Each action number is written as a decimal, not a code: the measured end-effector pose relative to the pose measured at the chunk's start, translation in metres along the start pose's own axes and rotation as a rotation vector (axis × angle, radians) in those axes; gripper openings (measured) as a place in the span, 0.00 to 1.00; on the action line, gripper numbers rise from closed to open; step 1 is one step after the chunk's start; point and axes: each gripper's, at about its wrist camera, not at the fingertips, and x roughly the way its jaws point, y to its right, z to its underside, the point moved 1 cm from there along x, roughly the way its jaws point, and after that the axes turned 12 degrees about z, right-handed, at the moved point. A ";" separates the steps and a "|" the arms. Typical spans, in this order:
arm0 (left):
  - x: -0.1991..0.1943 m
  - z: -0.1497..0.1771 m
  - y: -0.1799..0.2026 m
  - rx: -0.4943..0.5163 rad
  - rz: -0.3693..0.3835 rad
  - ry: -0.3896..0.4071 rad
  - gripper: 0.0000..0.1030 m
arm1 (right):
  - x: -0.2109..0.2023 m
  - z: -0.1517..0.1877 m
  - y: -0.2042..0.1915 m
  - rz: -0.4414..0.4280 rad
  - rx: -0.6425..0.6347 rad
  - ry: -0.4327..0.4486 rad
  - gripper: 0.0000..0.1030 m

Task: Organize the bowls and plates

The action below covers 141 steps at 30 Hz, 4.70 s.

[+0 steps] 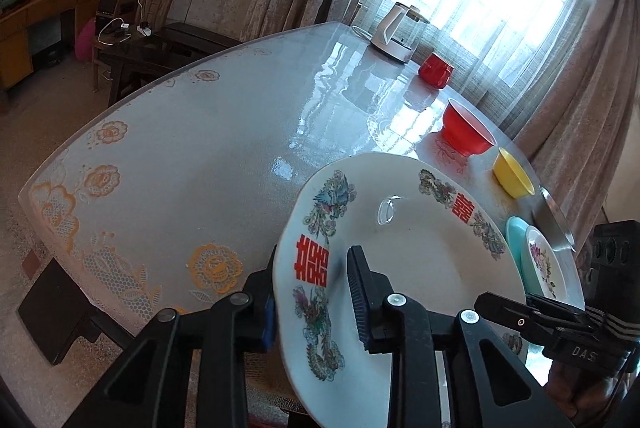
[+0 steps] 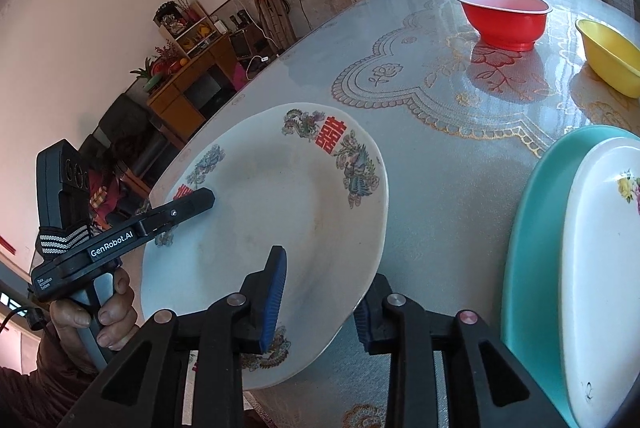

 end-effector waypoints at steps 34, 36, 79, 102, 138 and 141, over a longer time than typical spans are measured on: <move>0.006 0.008 0.039 0.178 -0.034 0.009 0.30 | -0.021 0.002 -0.001 0.190 -0.132 0.098 0.33; 0.005 0.007 0.043 0.194 -0.024 0.015 0.30 | -0.025 0.003 0.001 0.180 -0.117 0.102 0.33; 0.121 0.012 0.233 0.528 0.222 -0.147 0.30 | -0.137 0.038 0.153 0.534 0.206 0.237 0.33; 0.133 0.018 0.225 0.523 0.210 -0.190 0.30 | -0.118 0.043 0.164 0.553 0.207 0.203 0.33; 0.124 0.029 0.233 0.578 0.124 -0.141 0.33 | -0.131 0.044 0.172 0.593 0.198 0.240 0.30; 0.124 0.031 0.233 0.566 0.130 -0.150 0.34 | -0.131 0.042 0.171 0.615 0.205 0.239 0.30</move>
